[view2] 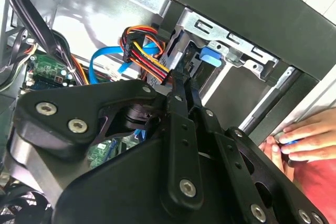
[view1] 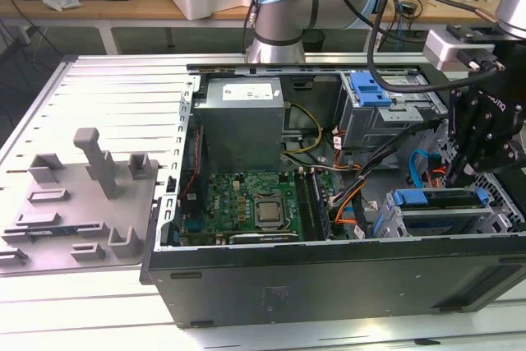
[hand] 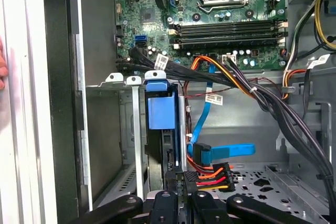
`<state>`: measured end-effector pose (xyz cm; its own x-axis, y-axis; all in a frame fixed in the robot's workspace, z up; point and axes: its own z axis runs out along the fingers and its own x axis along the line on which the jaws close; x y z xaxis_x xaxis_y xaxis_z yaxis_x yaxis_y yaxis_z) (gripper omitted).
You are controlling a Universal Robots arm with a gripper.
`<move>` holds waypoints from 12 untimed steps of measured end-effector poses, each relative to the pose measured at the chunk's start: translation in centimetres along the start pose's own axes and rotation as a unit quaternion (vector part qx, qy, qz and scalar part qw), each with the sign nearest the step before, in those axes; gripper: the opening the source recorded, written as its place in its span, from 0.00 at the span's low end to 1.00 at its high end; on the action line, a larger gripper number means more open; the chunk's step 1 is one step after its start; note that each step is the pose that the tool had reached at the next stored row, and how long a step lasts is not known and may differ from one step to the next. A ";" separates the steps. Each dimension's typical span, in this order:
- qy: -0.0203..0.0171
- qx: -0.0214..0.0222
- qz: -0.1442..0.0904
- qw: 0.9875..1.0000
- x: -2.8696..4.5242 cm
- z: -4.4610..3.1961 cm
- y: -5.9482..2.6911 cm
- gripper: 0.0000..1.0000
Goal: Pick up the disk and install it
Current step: 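Insert the first disk wire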
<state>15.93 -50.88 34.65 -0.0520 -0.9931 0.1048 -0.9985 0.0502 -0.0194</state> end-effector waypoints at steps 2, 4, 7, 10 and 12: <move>-0.007 0.000 0.000 1.000 0.23 0.03 0.00 0.17; -0.014 -0.001 0.000 1.000 0.51 0.05 -0.02 0.17; -0.020 -0.001 0.000 1.000 0.82 0.07 -0.04 0.17; -0.021 -0.001 0.000 1.000 0.83 0.08 -0.04 0.17; -0.021 -0.001 0.000 1.000 0.85 0.08 -0.04 0.17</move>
<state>15.92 -51.73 34.66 -0.0521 -0.9966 0.0638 -0.9985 0.0511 -0.0173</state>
